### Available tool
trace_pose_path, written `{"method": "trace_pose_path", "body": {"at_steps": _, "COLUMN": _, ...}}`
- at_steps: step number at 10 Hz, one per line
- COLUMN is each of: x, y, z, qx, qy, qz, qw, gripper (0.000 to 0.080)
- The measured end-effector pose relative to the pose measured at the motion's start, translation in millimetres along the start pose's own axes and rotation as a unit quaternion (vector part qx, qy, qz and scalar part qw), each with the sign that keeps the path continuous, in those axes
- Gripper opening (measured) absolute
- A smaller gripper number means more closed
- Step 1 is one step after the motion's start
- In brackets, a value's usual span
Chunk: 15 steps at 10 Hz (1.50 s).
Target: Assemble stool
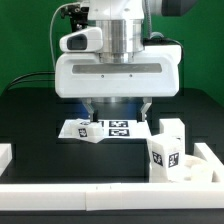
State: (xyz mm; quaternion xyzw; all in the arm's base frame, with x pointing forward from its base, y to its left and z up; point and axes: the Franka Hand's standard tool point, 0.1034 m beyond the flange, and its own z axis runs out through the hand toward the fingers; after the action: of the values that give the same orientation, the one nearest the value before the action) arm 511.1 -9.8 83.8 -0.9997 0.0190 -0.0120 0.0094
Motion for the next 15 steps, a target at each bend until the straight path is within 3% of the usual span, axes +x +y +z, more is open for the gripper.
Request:
{"method": "trace_pose_path", "body": {"at_steps": 3, "x": -4.1, "y": 6.8, "z": 1.9, "qx": -0.001, "qy": -0.004, "qz": -0.099, "qw": 0.995, "gripper": 0.0649}}
{"method": "trace_pose_path", "body": {"at_steps": 5, "x": -32.3, "y": 23.1, "z": 8.7, "qx": 0.015, "qy": -0.032, "qz": -0.175, "qw": 0.984, "gripper": 0.0649}}
{"method": "trace_pose_path", "body": {"at_steps": 7, "x": -50.2, "y": 27.1, "z": 15.8, "qx": 0.018, "qy": -0.051, "qz": -0.224, "qw": 0.973, "gripper": 0.0649}}
{"method": "trace_pose_path", "body": {"at_steps": 11, "x": -50.2, "y": 33.0, "z": 15.6, "qx": 0.016, "qy": -0.055, "qz": -0.342, "qw": 0.938, "gripper": 0.0649}}
{"method": "trace_pose_path", "body": {"at_steps": 12, "x": -55.3, "y": 34.6, "z": 17.1, "qx": 0.021, "qy": -0.063, "qz": -0.345, "qw": 0.936, "gripper": 0.0649}}
{"method": "trace_pose_path", "body": {"at_steps": 13, "x": -63.5, "y": 37.9, "z": 20.3, "qx": 0.009, "qy": -0.048, "qz": -0.359, "qw": 0.932, "gripper": 0.0649}}
{"method": "trace_pose_path", "body": {"at_steps": 15, "x": -104.5, "y": 48.5, "z": 29.1, "qx": -0.029, "qy": -0.013, "qz": -0.371, "qw": 0.928, "gripper": 0.0649}}
